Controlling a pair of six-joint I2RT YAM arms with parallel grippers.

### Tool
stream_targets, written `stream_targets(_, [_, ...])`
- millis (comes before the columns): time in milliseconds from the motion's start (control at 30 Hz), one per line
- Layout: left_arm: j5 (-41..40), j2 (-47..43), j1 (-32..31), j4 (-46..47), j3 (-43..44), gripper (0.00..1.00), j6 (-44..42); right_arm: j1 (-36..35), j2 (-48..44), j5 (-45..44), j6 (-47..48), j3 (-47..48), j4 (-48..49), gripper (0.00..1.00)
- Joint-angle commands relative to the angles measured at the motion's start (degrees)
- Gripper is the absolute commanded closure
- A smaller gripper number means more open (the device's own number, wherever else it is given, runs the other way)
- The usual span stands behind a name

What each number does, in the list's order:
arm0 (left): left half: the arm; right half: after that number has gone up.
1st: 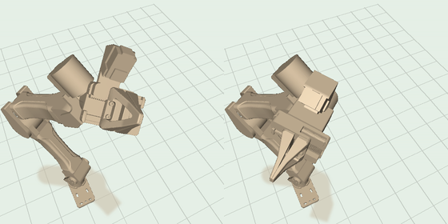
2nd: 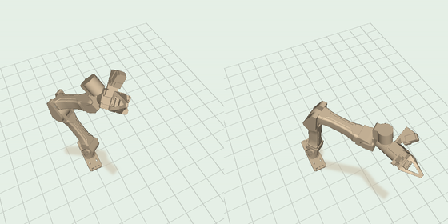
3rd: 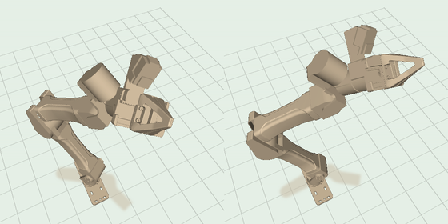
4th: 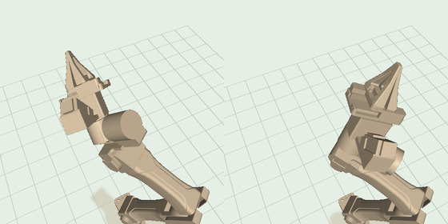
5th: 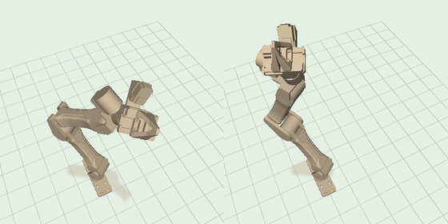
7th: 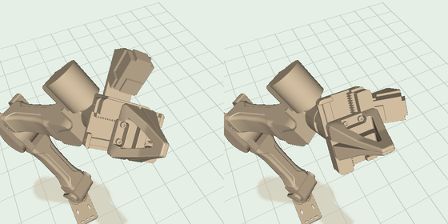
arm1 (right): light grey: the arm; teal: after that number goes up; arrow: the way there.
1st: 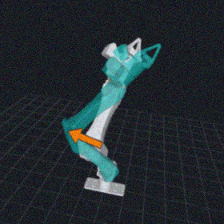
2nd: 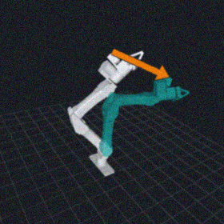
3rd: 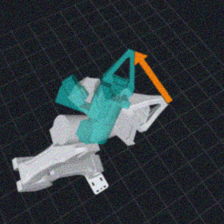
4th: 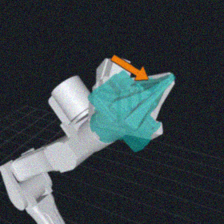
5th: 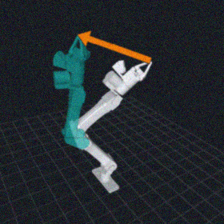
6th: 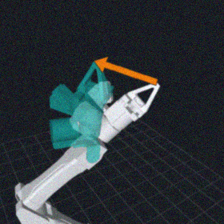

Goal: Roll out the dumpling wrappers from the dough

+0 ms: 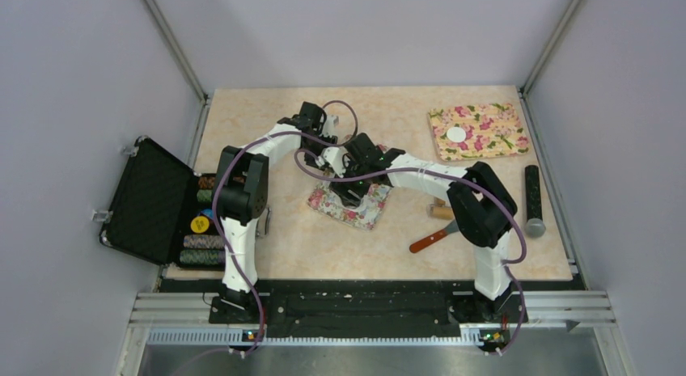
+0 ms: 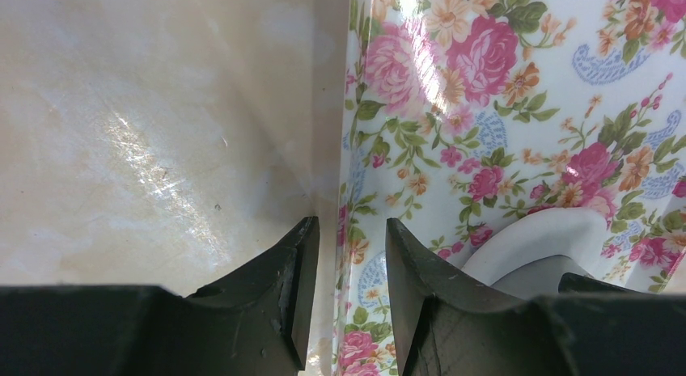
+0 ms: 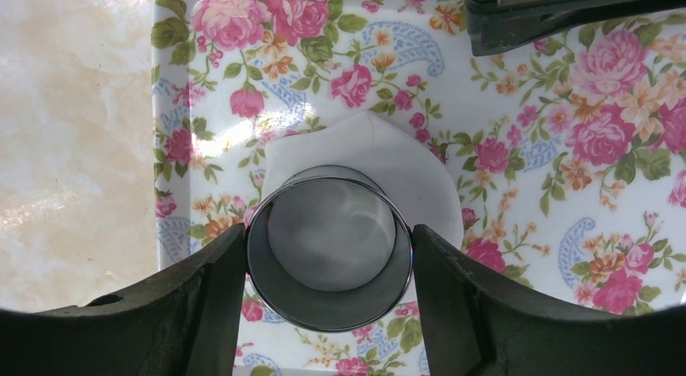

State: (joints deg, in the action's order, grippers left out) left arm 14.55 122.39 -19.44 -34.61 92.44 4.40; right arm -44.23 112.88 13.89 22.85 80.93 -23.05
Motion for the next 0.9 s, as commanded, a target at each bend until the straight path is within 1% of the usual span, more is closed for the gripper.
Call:
stream_targets(0, [-1.09, 0.37, 0.0, -0.04, -2.16, 0.58, -0.53, -0.46, 1.74, -2.47, -2.26, -3.38, -3.03, 0.45])
stream_targets(167, [-1.24, 0.39, -0.04, -0.11, -2.09, 0.58, -0.44, -0.42, 0.72, -0.92, 1.67, -2.05, -6.93, 0.41])
stream_targets(333, [-1.34, 0.27, -0.06, -0.11, -2.16, 0.58, -0.45, -0.42, 1.89, 1.49, 1.73, -0.16, -11.16, 0.44])
stream_targets(867, [-1.53, -0.12, -0.05, -0.1, -2.42, 0.58, -0.45, -0.44, 2.62, 7.44, 0.01, -2.85, -11.71, 0.46])
